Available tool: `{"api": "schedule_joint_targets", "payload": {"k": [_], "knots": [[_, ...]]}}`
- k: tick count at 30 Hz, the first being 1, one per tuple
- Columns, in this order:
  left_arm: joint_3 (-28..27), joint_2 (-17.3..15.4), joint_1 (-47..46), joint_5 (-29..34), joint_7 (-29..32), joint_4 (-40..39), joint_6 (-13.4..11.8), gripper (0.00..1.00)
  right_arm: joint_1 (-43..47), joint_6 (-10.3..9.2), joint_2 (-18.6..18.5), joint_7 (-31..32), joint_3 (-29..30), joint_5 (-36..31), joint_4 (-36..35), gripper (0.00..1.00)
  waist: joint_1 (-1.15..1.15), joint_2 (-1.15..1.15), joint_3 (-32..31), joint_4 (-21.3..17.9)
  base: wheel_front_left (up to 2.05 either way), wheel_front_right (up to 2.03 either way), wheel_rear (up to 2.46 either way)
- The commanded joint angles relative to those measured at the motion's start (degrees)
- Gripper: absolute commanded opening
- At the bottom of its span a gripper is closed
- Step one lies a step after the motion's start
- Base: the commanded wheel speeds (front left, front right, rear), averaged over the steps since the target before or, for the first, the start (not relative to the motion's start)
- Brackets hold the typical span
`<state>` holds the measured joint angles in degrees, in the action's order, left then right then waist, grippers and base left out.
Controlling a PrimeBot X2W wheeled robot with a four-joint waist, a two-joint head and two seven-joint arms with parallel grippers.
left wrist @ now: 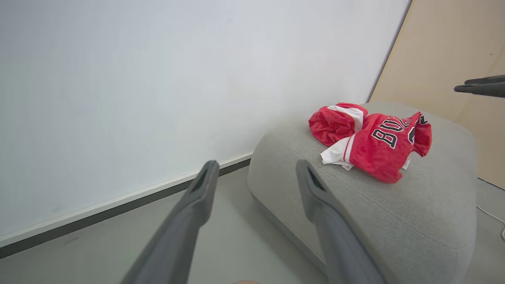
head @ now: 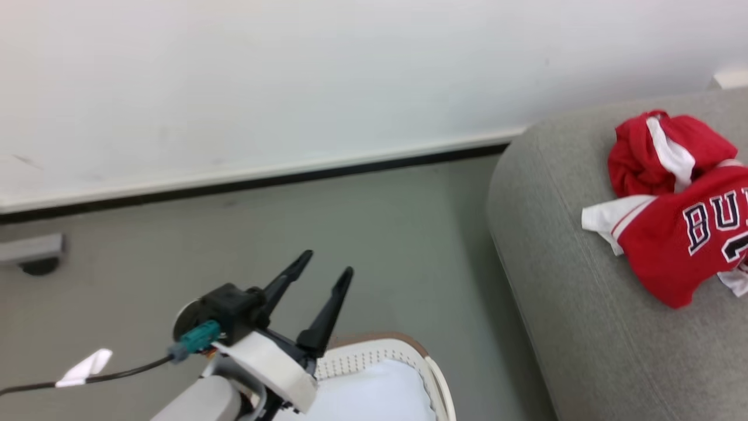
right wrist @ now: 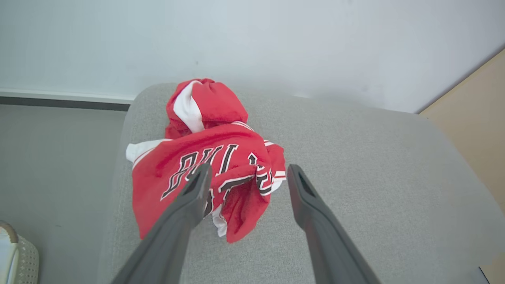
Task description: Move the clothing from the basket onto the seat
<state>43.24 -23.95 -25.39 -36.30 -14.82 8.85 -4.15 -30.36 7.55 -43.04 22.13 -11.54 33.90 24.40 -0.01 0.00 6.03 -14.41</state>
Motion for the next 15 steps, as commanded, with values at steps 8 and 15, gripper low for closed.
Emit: {"api": "schedule_joint_targets", "payload": {"k": [8,15], "knots": [[-8.59,-1.70,5.52,-1.27,-0.34,-0.38,-2.98,1.00,5.26,-0.13,5.72,-6.46,4.81,-0.87,-9.74,1.00,0.01,0.00,-4.65,4.81,0.00,0.00,0.00],[-17.42,-1.03,9.85,1.14,-0.33,-1.50,-5.38,1.00,10.15,-0.13,12.59,-12.95,8.75,-5.91,-15.43,1.00,0.01,0.00,-5.09,6.76,0.00,0.00,0.00]]}}
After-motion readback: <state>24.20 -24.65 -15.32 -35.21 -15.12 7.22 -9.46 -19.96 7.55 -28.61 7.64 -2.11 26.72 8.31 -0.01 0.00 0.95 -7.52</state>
